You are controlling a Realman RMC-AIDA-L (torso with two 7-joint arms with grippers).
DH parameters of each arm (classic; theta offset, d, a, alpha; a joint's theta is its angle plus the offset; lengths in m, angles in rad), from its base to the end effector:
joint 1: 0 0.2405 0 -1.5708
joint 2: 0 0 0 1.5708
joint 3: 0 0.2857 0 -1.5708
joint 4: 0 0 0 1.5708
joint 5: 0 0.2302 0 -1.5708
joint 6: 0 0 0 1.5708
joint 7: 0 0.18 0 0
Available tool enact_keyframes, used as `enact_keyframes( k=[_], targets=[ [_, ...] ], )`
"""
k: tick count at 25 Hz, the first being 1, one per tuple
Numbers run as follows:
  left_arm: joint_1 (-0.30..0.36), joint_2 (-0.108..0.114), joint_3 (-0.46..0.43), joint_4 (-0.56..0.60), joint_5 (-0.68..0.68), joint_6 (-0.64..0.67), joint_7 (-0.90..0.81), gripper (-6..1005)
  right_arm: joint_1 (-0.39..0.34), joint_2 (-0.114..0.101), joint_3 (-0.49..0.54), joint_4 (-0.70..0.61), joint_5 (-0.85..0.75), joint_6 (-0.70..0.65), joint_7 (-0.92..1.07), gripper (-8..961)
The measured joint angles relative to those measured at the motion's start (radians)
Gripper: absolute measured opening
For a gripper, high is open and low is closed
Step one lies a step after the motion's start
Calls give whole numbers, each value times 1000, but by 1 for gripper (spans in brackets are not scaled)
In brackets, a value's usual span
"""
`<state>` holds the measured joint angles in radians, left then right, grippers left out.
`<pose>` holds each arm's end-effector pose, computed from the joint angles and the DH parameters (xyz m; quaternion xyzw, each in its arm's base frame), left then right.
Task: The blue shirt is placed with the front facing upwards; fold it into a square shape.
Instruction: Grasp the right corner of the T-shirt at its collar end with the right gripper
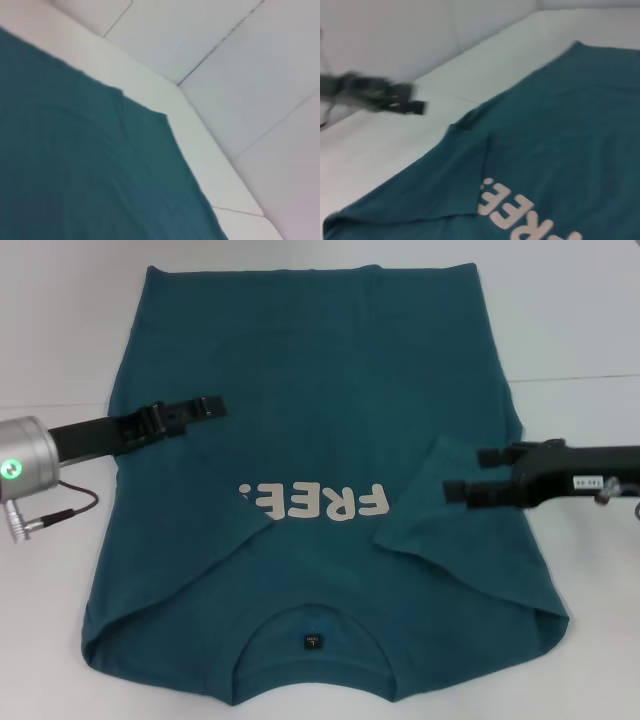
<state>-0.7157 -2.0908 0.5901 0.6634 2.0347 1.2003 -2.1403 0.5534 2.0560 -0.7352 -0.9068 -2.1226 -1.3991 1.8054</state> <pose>-0.2501 0.4732 -0.0240 -0.7782 -0.5181 -0.2991 0.1909 0.2834 0.4236 0.0057 -0.9105 0.3155 0.1591 0.2146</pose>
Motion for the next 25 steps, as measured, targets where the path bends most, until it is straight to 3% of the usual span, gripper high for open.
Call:
enact_keyframes(
  k=[6,11,19,25],
  targets=[
    [9,20,-80,12,5,123,194,817,59,-58,-2,-5,-123,4,368,891],
    [26,27,-92,17,8,141,262,936,73,-92,-1,-27,-218,-55,596,886],
    [35,20,-90,13,1,152,285,935,85,-102,0,-112,-386,-215,783,878],
    [35,7,-91,8,-31,160,283,935,110,-100,-1,-85,-494,-236,838,872]
  ],
)
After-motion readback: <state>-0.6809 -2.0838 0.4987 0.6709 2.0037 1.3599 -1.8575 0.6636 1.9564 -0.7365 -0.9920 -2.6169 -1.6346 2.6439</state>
